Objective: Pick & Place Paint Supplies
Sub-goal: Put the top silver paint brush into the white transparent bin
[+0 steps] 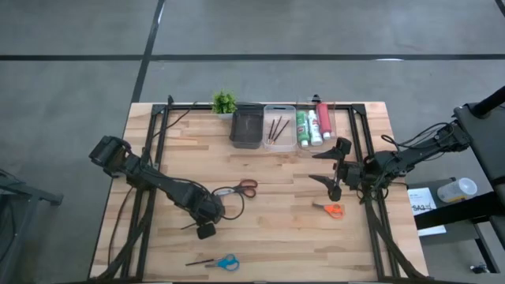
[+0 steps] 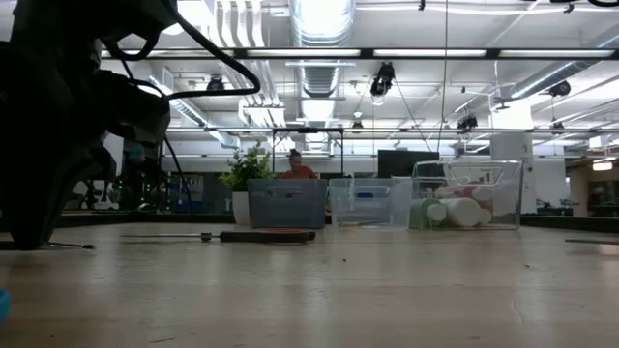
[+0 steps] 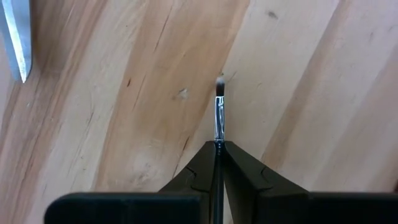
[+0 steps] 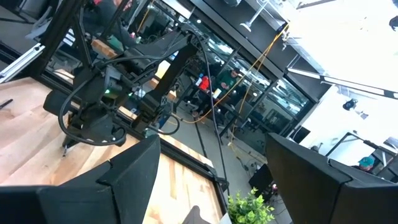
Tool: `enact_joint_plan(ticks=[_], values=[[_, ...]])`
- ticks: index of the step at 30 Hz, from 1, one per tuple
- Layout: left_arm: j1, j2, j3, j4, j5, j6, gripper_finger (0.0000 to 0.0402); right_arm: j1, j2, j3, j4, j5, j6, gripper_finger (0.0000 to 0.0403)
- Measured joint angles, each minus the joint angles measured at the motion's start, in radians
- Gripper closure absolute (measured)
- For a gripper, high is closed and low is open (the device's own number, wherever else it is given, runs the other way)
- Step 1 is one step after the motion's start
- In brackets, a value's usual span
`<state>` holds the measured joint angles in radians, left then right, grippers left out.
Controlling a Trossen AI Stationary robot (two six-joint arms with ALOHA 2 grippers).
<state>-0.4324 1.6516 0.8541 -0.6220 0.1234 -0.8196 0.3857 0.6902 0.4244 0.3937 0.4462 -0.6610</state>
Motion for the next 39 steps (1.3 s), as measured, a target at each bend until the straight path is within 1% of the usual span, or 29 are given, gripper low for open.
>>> enact_joint_plan(ticks=[9,15,19,27,31,35,39], values=[[0.000,-0.001,0.053,-0.012,-0.001,0.006,0.0372,0.000,0.000,0.000,0.000,0.000,0.000,0.0115],[0.000,-0.001,0.082,-0.012,-0.041,0.020,0.0372,0.000,0.000,0.000,0.000,0.000,-0.002,0.0115],[0.000,-0.001,0.105,-0.006,-0.046,0.043,0.0372,0.000,0.000,0.000,0.000,0.000,0.002,0.0115],[0.002,-0.001,0.165,0.001,-0.117,0.092,0.0372,0.000,0.000,0.000,0.000,0.000,-0.001,0.0115],[0.002,-0.001,0.200,0.020,-0.180,0.093,0.0372,0.000,0.000,0.000,0.000,0.000,0.003,0.0115],[0.004,-0.001,0.225,0.072,-0.237,0.138,0.0372,0.000,0.000,0.000,0.000,0.000,0.000,0.0115],[0.005,-0.001,0.231,0.153,-0.237,0.210,0.0372,0.000,0.000,0.000,0.000,0.000,0.008,0.0115]])
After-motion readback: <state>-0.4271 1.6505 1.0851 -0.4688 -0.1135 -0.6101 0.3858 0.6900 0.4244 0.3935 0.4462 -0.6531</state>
